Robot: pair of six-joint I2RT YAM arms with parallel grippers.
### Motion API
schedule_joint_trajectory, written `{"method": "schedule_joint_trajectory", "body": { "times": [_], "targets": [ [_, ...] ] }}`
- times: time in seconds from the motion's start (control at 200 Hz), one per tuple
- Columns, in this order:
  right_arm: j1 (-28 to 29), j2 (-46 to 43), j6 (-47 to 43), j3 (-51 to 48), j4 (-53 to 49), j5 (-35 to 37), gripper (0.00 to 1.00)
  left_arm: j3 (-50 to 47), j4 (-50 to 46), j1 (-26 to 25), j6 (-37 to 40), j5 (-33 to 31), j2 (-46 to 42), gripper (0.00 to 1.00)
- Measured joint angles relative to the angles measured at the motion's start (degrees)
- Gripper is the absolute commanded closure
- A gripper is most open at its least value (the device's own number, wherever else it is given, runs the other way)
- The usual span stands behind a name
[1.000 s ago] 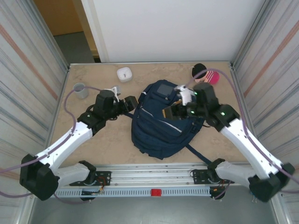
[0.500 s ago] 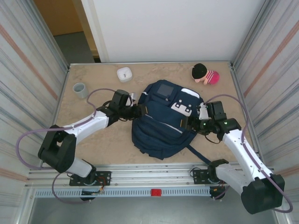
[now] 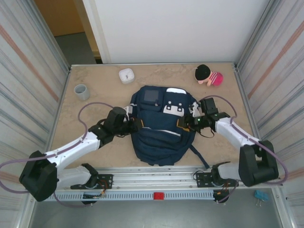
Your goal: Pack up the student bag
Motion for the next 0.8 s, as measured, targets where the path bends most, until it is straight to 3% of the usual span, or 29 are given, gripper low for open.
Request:
{"method": "schedule_joint_trajectory", "body": {
  "times": [0.065,0.16,0.281,0.326,0.441,0.611,0.722,0.797],
  "targets": [
    [-0.02,3.37,-0.02,3.41,0.61,-1.55,0.58,-0.76,-1.18,-1.73,-1.36,-3.15,-1.60,0.97],
    [-0.46,5.99,-0.81,8.28,1.03,-3.96,0.41,-1.84,-2.91,-4.90,-3.43,-7.74,-3.43,0.94],
    [-2.19,6.67,-3.69,15.58,-4.17,-6.82,0.34,-1.88,-4.85,-9.66,-4.28,-11.45,-4.52,0.73],
    [-2.93,6.51,-4.79,17.35,-6.19,-7.65,0.33,-1.79,-5.60,-10.78,-3.82,-11.56,-4.63,0.62],
    [-4.09,4.59,-6.62,18.23,-10.43,-8.94,0.34,0.50,-10.40,-12.13,-0.20,-12.28,-4.66,0.44],
    [-2.84,-4.37,-12.26,18.12,-15.54,-7.45,0.35,7.56,-16.83,-11.87,13.27,-15.32,-6.73,0.29],
    [0.87,-12.61,-17.57,16.35,-14.21,-3.72,0.34,11.17,-19.63,-10.75,28.65,-14.03,-9.55,0.29],
    [7.50,-19.06,-23.96,13.55,-12.33,-0.26,0.35,13.70,-23.04,-9.68,42.53,-11.23,-10.54,0.28]
  ]
}}
